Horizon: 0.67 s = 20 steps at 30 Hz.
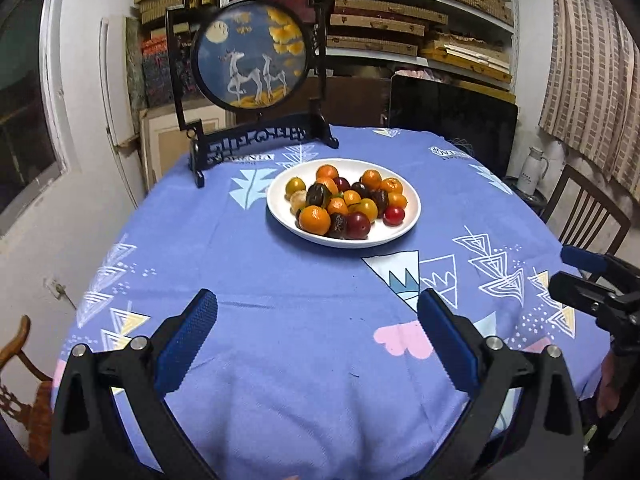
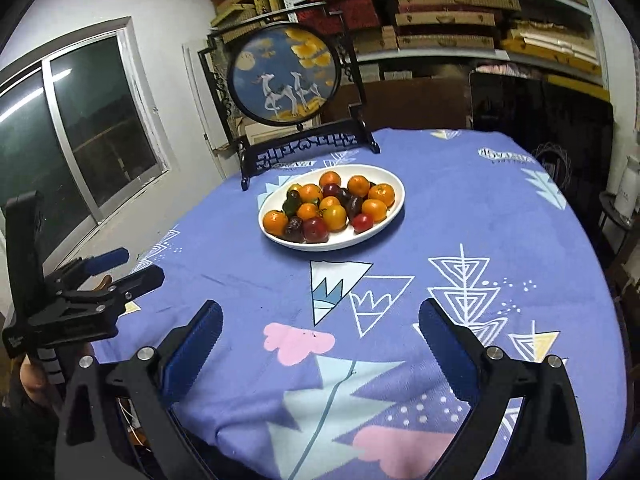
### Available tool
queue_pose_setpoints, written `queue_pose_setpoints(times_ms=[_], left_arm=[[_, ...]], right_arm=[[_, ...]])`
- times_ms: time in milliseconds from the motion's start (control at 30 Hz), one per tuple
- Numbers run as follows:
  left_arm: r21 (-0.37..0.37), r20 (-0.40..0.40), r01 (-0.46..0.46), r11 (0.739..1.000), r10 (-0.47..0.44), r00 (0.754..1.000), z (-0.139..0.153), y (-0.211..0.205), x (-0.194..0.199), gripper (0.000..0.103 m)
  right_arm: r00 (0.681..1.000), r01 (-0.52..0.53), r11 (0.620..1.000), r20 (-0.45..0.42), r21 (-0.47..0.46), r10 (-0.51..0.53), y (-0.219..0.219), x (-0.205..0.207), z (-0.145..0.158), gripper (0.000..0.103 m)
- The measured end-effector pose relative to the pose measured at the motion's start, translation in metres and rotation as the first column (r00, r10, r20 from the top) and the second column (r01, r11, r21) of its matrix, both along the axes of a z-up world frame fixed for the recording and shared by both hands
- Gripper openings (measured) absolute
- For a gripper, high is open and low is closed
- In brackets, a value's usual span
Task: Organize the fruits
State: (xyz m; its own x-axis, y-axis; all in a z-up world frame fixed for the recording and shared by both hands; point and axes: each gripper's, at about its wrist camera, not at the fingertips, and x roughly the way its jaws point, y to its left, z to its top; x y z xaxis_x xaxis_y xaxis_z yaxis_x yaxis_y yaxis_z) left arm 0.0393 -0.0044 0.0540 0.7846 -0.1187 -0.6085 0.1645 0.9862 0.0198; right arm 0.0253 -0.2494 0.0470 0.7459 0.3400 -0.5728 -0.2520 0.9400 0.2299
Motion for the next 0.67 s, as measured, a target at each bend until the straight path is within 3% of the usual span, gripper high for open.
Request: queue_pose_setpoints(times_ms=[367,500,667], left_arm=[[-0.009,0.107,-0.058,0.998,0.058,0.993,0.023,0.009,-0.018,0.098],[-0.015,0.059,-0.027,1.0,0.028,0.998,0.021,0.008,-0.013,0.098],[0.034,0.083,-0.042,0.999,0.039,0.996,0.022,0.003,-0.014,0.098]], right_arm=[[0.999,0.026,1.0,0.037,0.013,-0.026,-0.011,-0.021,0.011,0.099],[0.999,0.039,0.999,0.021,0.021,-0.039,-0.014,-0.02,0.006,0.099],[0.997,0.069,0.997,0.014,0.034,-0.07,-0.021,-0.016,0.004,0.099]])
